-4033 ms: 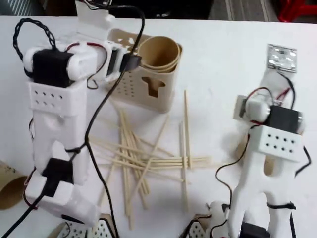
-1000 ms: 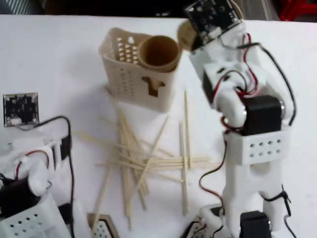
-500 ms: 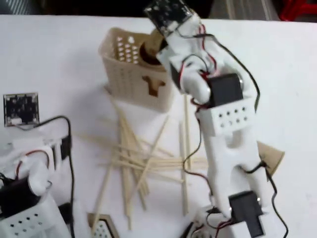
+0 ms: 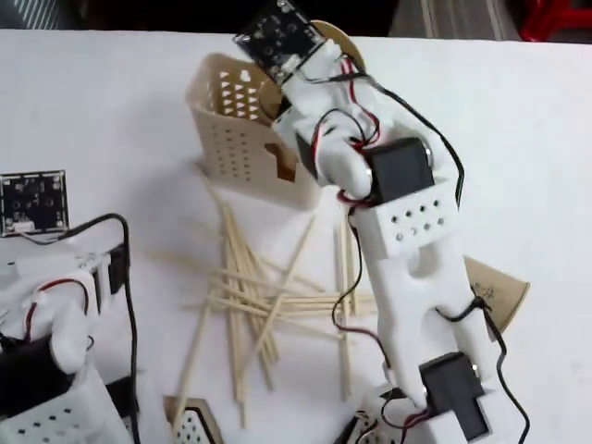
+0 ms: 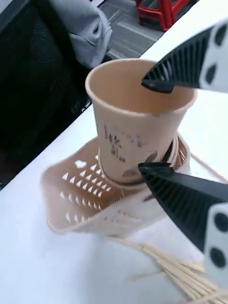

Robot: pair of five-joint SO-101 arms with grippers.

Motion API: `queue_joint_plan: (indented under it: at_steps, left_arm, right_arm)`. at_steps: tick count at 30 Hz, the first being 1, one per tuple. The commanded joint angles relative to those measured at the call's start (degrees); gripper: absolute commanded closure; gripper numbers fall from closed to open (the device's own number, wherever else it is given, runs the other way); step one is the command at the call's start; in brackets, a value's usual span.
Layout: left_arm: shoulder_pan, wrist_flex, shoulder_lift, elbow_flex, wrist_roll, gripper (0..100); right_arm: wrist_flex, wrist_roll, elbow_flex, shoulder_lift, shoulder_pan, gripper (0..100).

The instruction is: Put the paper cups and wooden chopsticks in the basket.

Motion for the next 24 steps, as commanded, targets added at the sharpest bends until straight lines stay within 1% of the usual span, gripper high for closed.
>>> queue_joint_plan:
  at_steps: [1, 7, 11, 15, 19, 22, 24]
  left_arm:
    - [-2.0, 2.5, -0.6, -6.0, -2.5, 68]
    - [-5.2, 7.5, -0.3, -10.9, -11.4, 68]
    - [-10.8, 7.5, -0.3, -11.8, -18.4, 68]
    - [-16.3, 8.6, -0.2, -10.7, -29.8, 68]
    - [-20.5, 10.9, -0.2, -8.5, -42.4, 68]
    - [-25.2, 9.5, -0.5, -4.7, -52.6, 68]
    - [-28.4, 6.9, -0.5, -1.1, -58.5, 68]
  right_arm:
    - [5.9, 0.4, -6.8, -5.8, -2.4, 74.8]
    - [12.6, 0.4, -9.1, -5.8, -3.6, 74.8]
    - [17.6, 0.4, -9.3, -4.4, -3.7, 74.8]
    - [23.2, 0.5, -9.3, -6.0, -3.7, 74.8]
    - [23.7, 0.5, -7.1, -9.2, -2.9, 74.8]
    - [23.6, 0.5, -3.2, -12.2, -2.3, 74.8]
    - [23.6, 0.5, -0.5, -13.8, -2.2, 74.8]
